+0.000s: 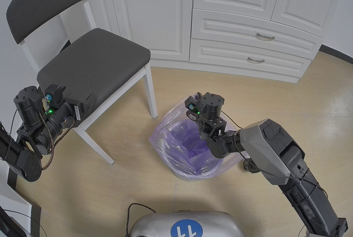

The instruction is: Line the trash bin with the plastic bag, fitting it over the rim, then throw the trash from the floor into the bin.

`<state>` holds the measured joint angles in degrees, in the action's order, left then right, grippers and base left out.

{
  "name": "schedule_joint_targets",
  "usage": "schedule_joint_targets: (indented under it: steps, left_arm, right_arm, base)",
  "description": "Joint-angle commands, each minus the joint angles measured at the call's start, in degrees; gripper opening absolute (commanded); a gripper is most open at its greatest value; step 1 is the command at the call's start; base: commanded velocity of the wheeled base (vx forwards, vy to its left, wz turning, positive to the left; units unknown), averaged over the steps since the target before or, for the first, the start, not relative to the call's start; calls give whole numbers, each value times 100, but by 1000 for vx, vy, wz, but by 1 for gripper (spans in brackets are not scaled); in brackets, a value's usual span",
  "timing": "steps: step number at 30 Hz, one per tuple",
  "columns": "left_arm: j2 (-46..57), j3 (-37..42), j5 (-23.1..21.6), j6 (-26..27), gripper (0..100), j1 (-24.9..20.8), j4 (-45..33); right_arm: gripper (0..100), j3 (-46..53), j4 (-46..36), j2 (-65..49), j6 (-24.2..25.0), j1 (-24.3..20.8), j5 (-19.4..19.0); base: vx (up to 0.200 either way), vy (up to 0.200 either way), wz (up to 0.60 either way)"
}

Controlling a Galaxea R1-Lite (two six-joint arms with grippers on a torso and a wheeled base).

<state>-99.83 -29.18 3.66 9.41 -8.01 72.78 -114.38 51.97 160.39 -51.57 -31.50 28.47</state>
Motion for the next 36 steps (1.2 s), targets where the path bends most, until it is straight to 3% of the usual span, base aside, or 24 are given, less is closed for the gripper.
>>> schedule_joint_targets:
  steps: [1,12,13,20,25,26,29,31,36]
  left_arm:
    - [-45,9,3,-1,100,-8,0]
    - [-45,36,3,-1,100,-25,0]
    - [-45,36,3,8,100,-25,0]
    - [-28,97,-14,17,100,-43,8]
    - [34,326,-102,8,100,-148,96]
    - [34,493,-401,-1,100,-263,448]
    - [-10,642,-603,8,100,-263,808]
    - [-125,827,-752,26,100,-298,1459]
    - [-160,888,-744,-9,100,-561,1502]
  right_arm:
    - [0,-21,41,98,-3,-5,-34]
    - [0,-21,77,1,-20,-23,-69]
    - [100,-21,50,-8,-20,-23,-78]
    - [100,127,-117,-570,-11,-119,-306]
    - [100,1322,-723,-1678,15,-216,-306]
    - [100,2175,-1532,-2548,15,-243,-342]
    - [100,2605,-2086,-3067,59,-295,-386]
    - [100,3133,-2428,-3603,200,-313,-500]
    - [100,3845,-2411,-4192,1017,-445,-605]
  base:
    - [0,0,0]
    - [0,0,0]
    - [0,0,0]
    - [0,0,0]
    - [0,0,0]
    - [0,0,0]
    - [0,0,0]
    - [0,0,0]
    - [0,0,0]
